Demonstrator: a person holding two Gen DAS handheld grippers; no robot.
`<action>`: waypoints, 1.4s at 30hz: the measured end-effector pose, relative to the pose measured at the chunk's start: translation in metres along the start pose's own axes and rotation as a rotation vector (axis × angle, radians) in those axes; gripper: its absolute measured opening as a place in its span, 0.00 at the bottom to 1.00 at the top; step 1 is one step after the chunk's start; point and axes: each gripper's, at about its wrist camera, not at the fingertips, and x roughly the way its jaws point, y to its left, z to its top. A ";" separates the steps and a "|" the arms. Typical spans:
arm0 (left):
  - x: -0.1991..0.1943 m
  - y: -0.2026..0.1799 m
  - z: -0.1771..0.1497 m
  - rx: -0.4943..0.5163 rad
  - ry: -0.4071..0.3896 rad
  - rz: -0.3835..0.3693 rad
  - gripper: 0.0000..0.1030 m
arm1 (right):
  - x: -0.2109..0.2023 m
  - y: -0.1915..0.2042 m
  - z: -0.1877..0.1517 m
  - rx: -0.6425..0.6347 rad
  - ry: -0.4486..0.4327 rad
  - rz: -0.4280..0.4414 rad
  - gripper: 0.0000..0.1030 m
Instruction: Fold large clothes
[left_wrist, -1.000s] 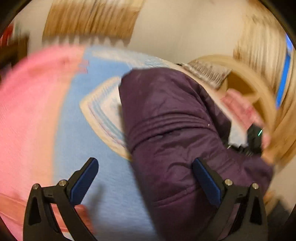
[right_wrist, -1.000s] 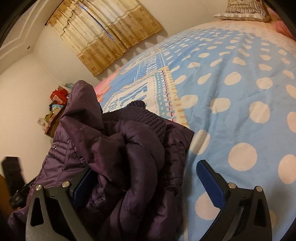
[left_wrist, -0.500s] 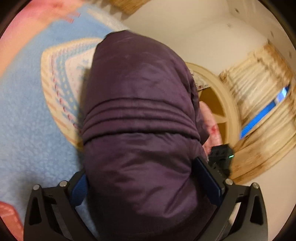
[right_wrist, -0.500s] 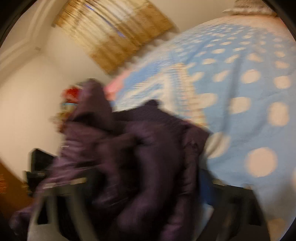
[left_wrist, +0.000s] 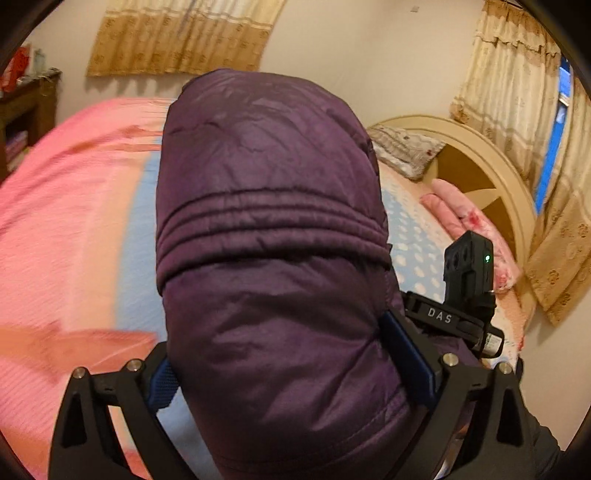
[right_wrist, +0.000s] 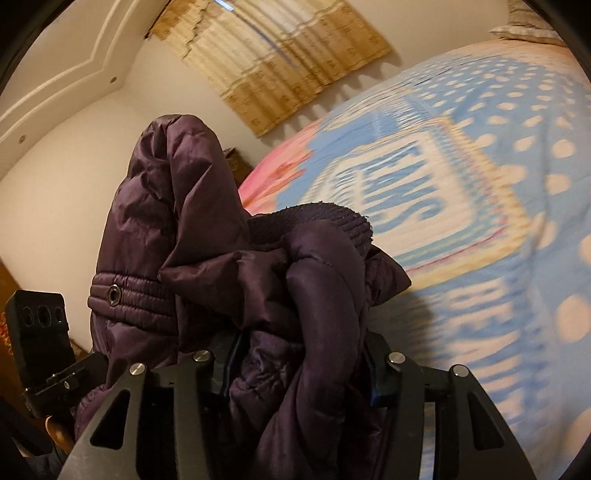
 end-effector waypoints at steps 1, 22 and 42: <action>-0.012 0.005 -0.004 -0.008 -0.004 0.025 0.97 | 0.005 0.008 -0.005 0.000 0.011 0.015 0.49; -0.119 0.078 -0.069 -0.177 -0.075 0.300 0.97 | 0.130 0.192 -0.087 -0.146 0.273 0.235 0.48; -0.144 0.209 -0.162 -0.621 0.010 0.181 1.00 | 0.244 0.280 -0.126 -0.308 0.491 0.271 0.52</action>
